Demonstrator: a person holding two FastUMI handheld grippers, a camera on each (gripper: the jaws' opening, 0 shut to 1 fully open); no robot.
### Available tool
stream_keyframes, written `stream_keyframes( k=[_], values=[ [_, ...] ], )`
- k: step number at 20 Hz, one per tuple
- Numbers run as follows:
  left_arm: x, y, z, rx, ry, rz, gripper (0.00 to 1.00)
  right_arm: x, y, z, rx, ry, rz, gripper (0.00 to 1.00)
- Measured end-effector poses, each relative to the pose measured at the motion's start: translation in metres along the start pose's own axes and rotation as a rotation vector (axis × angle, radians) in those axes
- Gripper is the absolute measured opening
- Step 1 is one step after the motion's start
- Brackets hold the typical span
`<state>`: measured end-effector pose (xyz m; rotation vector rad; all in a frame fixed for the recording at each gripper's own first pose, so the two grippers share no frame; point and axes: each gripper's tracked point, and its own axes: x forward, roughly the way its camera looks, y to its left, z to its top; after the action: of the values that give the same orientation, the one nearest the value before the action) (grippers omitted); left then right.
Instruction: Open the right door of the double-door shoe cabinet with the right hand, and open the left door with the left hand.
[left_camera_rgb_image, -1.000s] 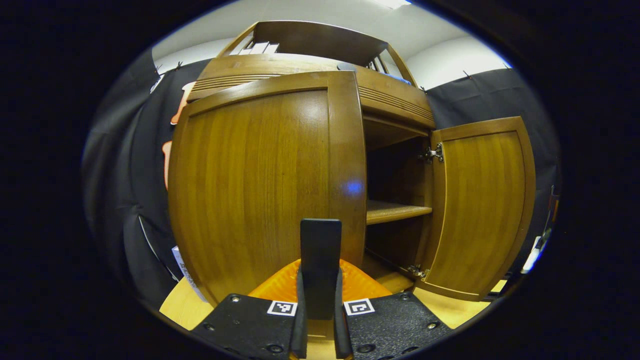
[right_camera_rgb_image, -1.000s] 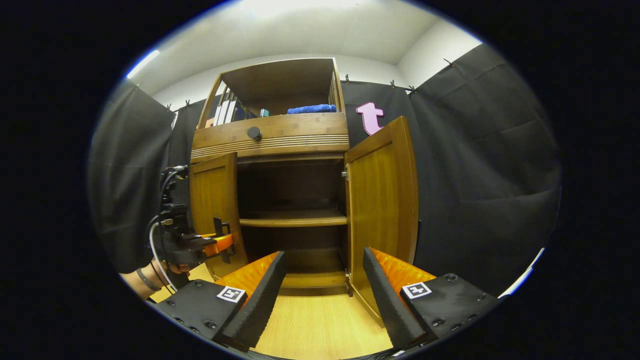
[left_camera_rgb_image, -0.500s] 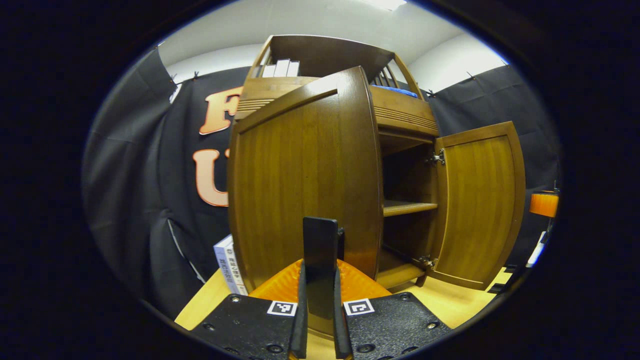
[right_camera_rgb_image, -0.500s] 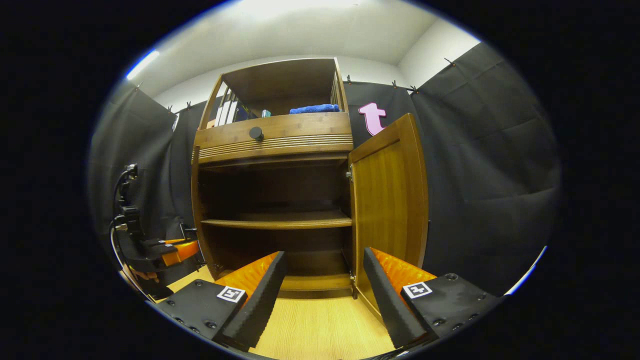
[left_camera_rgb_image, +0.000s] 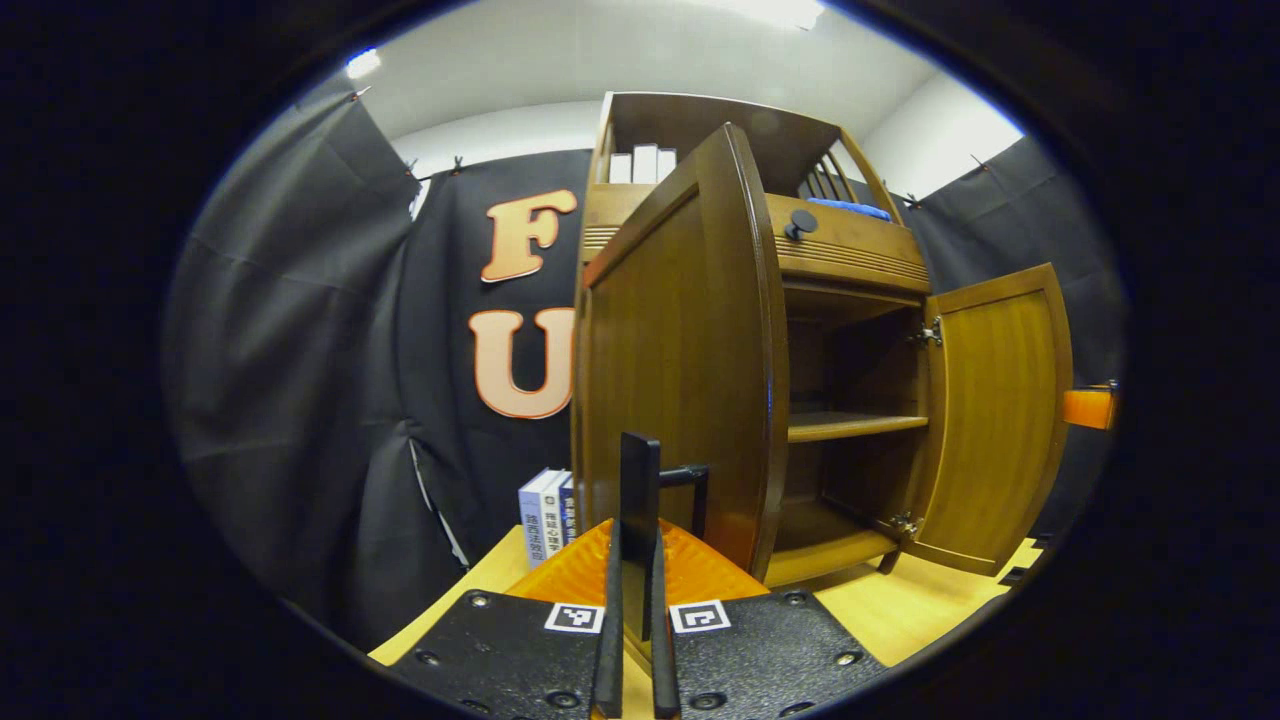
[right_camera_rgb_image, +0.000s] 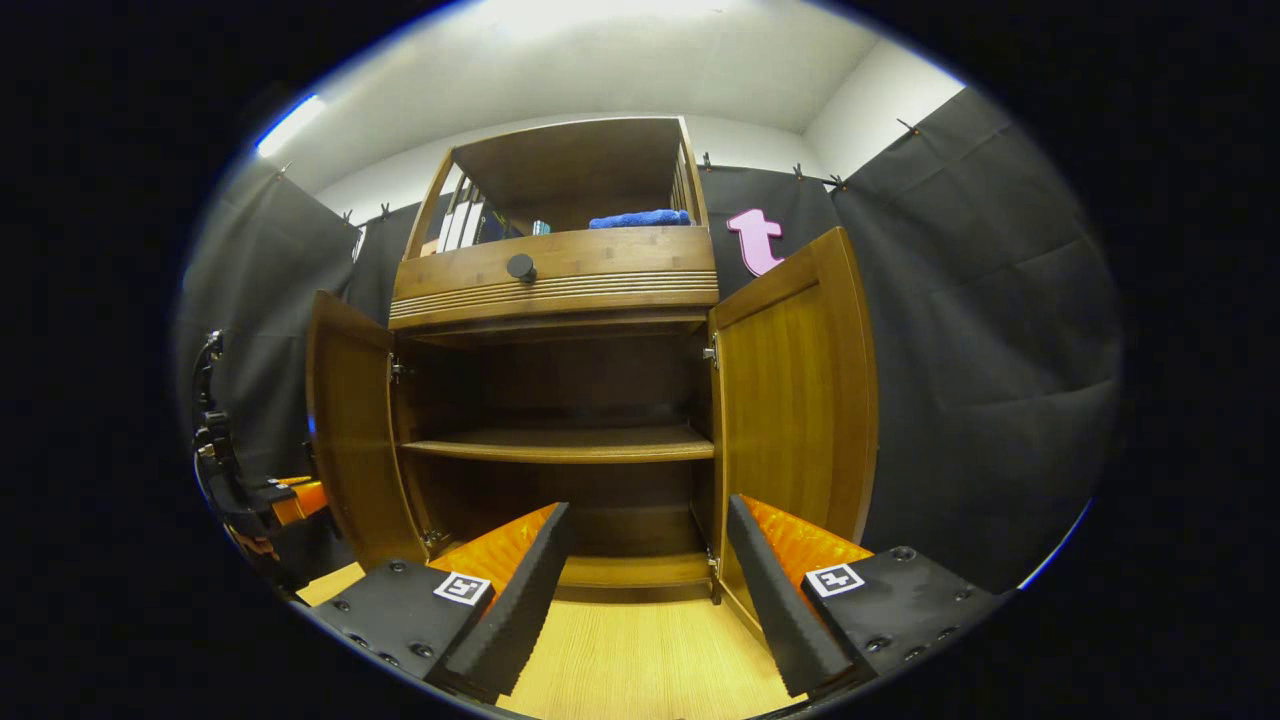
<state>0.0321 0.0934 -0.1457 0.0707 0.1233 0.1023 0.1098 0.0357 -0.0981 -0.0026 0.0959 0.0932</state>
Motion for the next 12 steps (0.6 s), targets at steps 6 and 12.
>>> stream_keyframes(
  k=[6,12],
  values=[
    [-0.004,0.056,0.002,-0.083,0.0,0.017,0.02,0.004,0.005,-0.001,-0.011,0.007,0.017,0.93],
    [-0.002,0.069,0.0,-0.057,-0.045,-0.133,0.02,0.005,0.012,-0.008,-0.021,0.031,0.039,0.93]
  ],
)
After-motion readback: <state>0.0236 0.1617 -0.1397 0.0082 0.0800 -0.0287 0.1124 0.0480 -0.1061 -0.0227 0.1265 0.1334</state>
